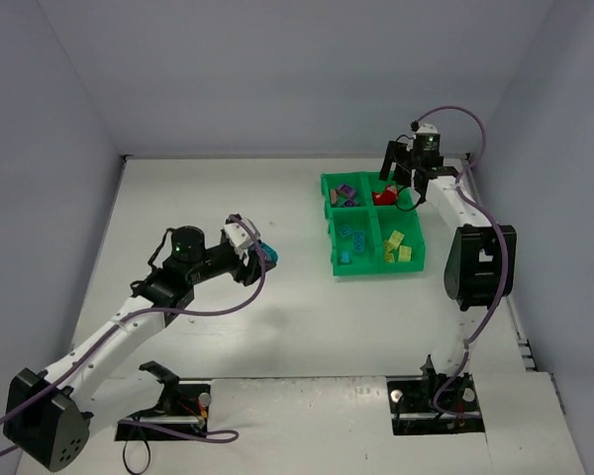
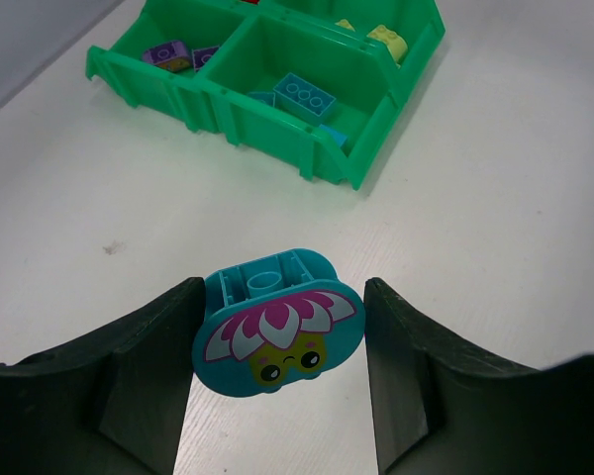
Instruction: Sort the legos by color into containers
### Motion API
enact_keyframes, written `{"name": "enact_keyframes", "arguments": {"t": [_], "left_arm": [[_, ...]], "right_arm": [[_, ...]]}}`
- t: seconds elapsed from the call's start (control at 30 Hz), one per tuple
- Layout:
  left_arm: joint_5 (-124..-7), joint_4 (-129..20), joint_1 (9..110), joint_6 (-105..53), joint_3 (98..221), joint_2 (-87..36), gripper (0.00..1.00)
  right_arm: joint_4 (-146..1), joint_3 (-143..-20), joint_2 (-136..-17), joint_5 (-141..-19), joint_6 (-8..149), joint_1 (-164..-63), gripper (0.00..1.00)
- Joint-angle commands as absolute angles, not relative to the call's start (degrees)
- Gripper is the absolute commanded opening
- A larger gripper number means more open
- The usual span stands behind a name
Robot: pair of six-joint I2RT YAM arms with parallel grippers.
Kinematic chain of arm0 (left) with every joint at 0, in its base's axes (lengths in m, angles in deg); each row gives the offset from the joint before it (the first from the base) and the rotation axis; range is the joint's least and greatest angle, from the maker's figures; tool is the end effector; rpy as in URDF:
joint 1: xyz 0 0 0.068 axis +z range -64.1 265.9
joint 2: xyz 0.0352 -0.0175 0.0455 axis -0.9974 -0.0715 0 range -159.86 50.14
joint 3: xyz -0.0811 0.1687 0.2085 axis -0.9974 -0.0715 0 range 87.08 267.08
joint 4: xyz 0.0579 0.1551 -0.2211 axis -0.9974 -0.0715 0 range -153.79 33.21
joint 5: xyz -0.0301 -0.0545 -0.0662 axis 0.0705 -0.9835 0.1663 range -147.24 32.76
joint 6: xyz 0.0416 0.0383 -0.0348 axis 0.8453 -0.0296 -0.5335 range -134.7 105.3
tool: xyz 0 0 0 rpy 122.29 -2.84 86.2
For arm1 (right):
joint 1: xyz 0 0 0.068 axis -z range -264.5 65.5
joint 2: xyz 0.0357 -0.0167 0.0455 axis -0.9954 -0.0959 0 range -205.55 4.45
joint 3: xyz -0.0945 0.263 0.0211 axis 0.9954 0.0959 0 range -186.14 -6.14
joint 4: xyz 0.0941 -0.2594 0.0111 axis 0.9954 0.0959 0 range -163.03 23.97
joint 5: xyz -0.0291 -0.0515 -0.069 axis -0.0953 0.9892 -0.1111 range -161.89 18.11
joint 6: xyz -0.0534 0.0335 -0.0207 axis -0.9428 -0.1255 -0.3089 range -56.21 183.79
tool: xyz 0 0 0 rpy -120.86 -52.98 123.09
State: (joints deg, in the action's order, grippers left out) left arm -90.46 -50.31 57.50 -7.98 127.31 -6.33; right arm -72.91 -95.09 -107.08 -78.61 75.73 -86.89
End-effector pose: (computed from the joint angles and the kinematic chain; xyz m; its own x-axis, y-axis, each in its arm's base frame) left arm 0.2091 -0.1458 0.3046 -0.0459 0.1361 -0.9896 0.8843 0.4664 0.0231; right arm 0.4991 0.0270 0.2729 -0.4082 0.1885 -0.8932 -0.0662 0.9697 0.2350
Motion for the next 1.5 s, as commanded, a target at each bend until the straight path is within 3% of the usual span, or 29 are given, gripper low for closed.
{"name": "enact_keyframes", "arguments": {"t": [0.0,0.67,0.7,0.77,0.8,0.9,1.0,1.1,1.13,1.27,1.37,1.47], "left_arm": [[-91.6,-46.0,56.6,-8.9,133.0,-10.5,0.00],[-92.0,-43.1,45.7,-4.9,172.7,-53.9,0.00],[-91.4,-43.1,45.6,-5.4,173.7,-55.1,0.13],[-90.2,-43.1,45.4,-5.9,176.3,-57.9,0.22],[-88.7,-43.2,45.3,-6.2,176.9,-58.8,0.33],[-87.1,-43.6,45.0,-6.3,178.9,-61.1,0.53],[-85.5,-42.7,44.6,-7.0,179.5,-61.9,0.66],[-84.1,-41.9,44.2,-8.1,179.5,-61.3,0.70],[-83.4,-41.6,44.2,-8.5,179.5,-60.6,0.78],[-79.8,-41.1,44.2,-12.4,177.8,-57.6,0.79],[-74.4,-41.5,44.2,-18.9,176.5,-53.8,0.79],[-67.0,-44.0,44.2,-23.2,173.4,-47.8,0.79]], "right_arm": [[-75.8,-97.1,-103.5,-80.2,75.1,-87.1,0.78],[-67.3,-67.5,-60.4,-85.7,90.6,-85.8,0.79],[-67.0,-65.5,-59.0,-85.4,90.7,-85.8,0.79],[-65.9,-63.8,-55.1,-85.4,90.4,-85.8,0.79],[-65.5,-62.8,-54.0,-85.4,90.3,-85.8,0.79],[-63.4,-61.9,-49.6,-85.0,88.8,-85.8,0.79],[-61.8,-62.6,-47.8,-83.9,86.7,-85.8,0.81],[-60.6,-63.4,-46.8,-82.8,84.5,-85.9,0.83],[-60.4,-64.0,-46.5,-82.0,84.0,-85.8,0.84],[-59.2,-65.1,-45.6,-79.5,81.3,-85.8,0.90],[-57.9,-66.3,-45.7,-74.6,81.0,-85.8,1.00],[-57.6,-68.3,-46.2,-72.1,79.2,-85.9,1.00]]}}
